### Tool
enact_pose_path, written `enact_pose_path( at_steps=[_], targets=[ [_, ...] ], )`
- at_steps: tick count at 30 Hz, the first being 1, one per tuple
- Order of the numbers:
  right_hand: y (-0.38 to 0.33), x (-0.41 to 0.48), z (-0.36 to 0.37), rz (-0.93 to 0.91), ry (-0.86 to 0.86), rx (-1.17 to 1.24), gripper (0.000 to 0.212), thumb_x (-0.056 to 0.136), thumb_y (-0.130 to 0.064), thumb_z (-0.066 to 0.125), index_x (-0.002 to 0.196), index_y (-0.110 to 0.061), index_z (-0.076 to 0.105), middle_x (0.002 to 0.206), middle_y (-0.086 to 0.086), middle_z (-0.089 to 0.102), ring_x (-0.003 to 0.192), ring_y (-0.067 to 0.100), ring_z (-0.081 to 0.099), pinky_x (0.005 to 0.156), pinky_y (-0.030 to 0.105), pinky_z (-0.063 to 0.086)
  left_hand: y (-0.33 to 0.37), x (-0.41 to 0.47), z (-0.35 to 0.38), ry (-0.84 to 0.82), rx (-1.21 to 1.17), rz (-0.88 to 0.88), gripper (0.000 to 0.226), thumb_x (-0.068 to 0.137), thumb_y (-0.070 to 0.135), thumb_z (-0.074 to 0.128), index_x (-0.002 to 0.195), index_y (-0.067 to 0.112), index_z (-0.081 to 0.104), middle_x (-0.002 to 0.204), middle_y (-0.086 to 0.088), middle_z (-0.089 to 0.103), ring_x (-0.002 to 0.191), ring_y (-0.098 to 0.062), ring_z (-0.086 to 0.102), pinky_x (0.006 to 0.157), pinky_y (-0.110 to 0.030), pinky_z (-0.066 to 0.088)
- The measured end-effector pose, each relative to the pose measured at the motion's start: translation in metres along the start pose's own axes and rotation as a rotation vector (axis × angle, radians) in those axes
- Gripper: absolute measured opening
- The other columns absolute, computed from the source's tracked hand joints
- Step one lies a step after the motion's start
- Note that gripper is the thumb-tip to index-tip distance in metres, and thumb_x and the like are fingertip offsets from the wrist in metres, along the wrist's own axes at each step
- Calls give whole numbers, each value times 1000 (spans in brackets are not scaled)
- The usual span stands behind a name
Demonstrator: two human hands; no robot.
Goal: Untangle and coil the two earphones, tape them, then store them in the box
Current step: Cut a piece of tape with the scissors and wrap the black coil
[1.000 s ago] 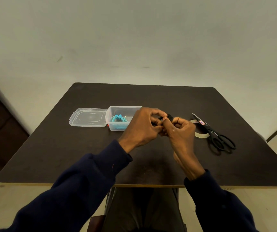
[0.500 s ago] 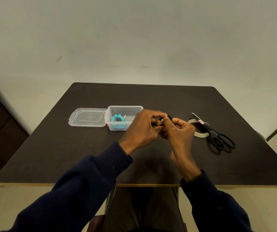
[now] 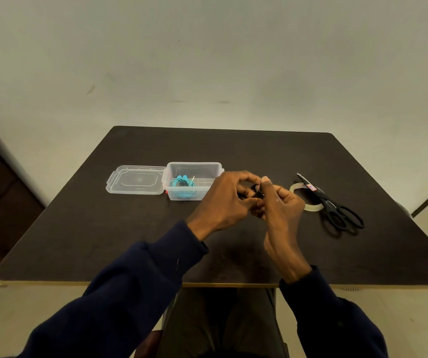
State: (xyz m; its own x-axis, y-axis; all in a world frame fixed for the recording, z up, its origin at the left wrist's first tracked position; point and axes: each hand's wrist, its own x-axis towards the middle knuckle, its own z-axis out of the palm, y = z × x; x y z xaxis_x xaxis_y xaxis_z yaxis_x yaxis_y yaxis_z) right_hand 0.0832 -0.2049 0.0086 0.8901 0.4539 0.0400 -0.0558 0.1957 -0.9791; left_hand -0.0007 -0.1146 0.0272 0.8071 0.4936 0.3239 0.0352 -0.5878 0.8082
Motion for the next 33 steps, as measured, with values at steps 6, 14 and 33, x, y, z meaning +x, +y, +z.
enact_pose_path(
  at_steps=[6,14,33],
  targets=[
    [2,-1,-2,-50,-4,-27,26,93,-24,73,84,1,70,61,7,65,50,9,59,48,22,50,0,2,-3,-53,-34,-52,38,88,14,76,123,9,62,75,2,73,67,-4,72,72,-19,59],
    [-1,-1,-9,-100,-79,-122,21,90,-18,76,80,-3,65,65,14,69,52,16,64,48,25,53,-4,1,-1,-64,-71,-55,41,89,4,74,126,6,59,82,-12,76,73,-15,75,69,-20,58],
    [-4,-4,3,307,18,326,13,85,-1,74,97,1,71,56,1,58,46,6,51,50,18,46,-5,2,-2,-99,-131,-42,38,89,-1,71,124,9,63,93,1,74,90,-10,74,89,-31,60]
  ],
)
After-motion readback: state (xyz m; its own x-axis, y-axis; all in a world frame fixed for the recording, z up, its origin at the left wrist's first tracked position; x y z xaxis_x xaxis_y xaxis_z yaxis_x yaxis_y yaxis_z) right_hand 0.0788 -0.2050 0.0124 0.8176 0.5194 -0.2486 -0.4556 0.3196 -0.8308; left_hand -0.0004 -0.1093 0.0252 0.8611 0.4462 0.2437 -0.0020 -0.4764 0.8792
